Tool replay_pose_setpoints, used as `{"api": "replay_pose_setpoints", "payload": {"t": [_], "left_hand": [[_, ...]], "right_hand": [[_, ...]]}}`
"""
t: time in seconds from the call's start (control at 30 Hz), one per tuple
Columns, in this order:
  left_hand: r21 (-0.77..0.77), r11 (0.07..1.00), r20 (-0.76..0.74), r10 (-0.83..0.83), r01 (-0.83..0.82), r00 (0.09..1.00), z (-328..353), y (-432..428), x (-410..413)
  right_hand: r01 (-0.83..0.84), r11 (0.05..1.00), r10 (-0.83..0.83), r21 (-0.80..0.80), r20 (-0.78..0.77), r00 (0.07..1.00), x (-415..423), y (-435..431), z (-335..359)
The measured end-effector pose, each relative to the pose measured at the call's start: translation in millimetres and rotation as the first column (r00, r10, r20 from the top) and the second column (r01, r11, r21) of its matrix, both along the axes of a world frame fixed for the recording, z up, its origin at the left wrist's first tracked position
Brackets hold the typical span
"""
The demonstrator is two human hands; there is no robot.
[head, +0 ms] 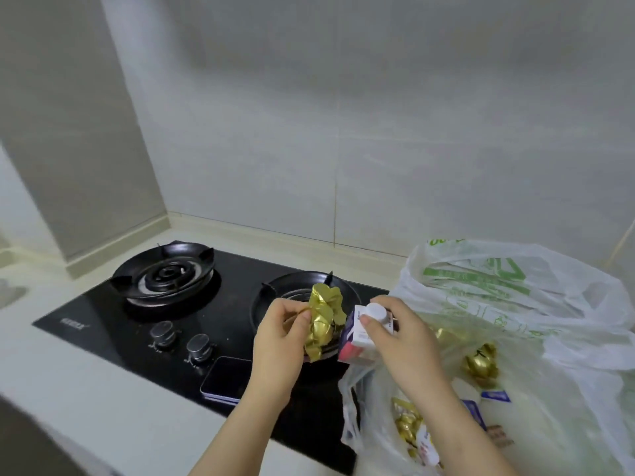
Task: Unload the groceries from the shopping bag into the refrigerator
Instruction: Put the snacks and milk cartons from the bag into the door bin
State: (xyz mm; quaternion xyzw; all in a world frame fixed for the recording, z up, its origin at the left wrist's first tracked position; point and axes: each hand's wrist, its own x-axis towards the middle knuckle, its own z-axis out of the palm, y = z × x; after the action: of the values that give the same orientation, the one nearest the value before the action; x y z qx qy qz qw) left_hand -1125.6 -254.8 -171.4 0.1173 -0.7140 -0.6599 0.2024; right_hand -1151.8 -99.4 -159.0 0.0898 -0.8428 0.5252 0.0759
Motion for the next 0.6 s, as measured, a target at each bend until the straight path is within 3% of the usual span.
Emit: {"api": "replay_pose_setpoints", "payload": {"t": [0.33,0.6], "left_hand": [[0.029,0.943,-0.017,0.333,-0.332,0.943,8.8,-36.7,48.4],[0.029,0.782,-0.044,0.623,-0.622,0.781,10.6,-37.0,133.3]], "right_hand": [[-0.355,0.930,0.359,-0.090,0.027,0.933,7.1,-66.0,8.3],[-0.637,0.765,0.640,-0.092,0.000,0.769,52.4,-103.5,8.0]]}}
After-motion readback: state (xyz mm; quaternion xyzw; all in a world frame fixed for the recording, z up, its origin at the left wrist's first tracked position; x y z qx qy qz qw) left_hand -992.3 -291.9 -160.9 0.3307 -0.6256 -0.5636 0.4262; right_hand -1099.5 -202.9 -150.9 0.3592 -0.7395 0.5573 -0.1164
